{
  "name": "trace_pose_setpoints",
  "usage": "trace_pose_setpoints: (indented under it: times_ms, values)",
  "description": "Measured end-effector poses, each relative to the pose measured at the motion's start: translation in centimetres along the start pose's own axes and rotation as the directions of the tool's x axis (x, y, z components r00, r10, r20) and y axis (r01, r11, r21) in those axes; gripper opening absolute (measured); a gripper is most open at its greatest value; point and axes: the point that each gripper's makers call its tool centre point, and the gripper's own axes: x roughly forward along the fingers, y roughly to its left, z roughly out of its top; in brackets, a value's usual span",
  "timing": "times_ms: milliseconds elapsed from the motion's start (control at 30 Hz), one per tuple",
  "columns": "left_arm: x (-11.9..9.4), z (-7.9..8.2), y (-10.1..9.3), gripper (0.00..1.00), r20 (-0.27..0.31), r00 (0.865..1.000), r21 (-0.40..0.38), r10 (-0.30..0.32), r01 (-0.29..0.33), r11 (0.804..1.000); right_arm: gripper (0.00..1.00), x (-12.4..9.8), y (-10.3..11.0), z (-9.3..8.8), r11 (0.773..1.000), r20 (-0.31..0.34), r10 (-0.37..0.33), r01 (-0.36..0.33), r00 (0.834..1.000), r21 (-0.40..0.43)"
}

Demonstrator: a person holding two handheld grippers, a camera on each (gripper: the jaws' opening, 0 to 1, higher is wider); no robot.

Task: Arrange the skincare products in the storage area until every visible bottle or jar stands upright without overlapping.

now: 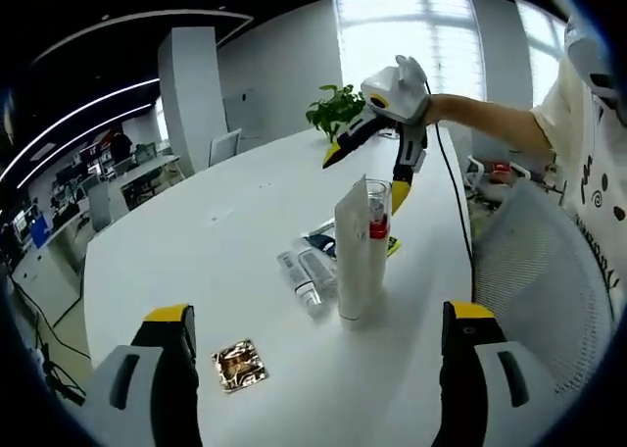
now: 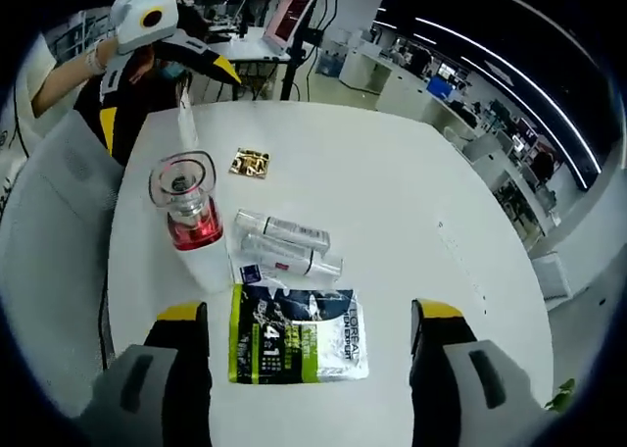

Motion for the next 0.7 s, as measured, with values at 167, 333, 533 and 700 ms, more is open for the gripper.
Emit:
trace_pose_setpoints:
  times_ms: [167,333,533,700]
  values:
    - [0.3,-0.4,0.1,0.99,0.002,1.0,-0.008,-0.007,0.007,1.0,0.73,2.1,0.0,0.5,0.996,0.01,0.075,-0.075,0.997,-0.042]
    - [0.6,-0.6,0.1,0.99,0.003,1.0,-0.026,-0.01,0.01,1.0,0.63,3.9,0.3,0.2,0.99,-0.022,0.133,-0.134,0.991,-0.035]
    - [1.3,-0.9,0.1,0.98,0.014,1.0,-0.049,-0.021,0.022,0.999,0.54,6.0,0.1,0.4,0.979,-0.05,0.194,-0.197,0.98,-0.059]
    - [1.5,-0.8,0.0,0.98,0.024,0.999,-0.052,-0.034,0.035,0.998,0.45,7.8,0.7,0.2,0.96,-0.089,0.258,-0.265,0.962,-0.085]
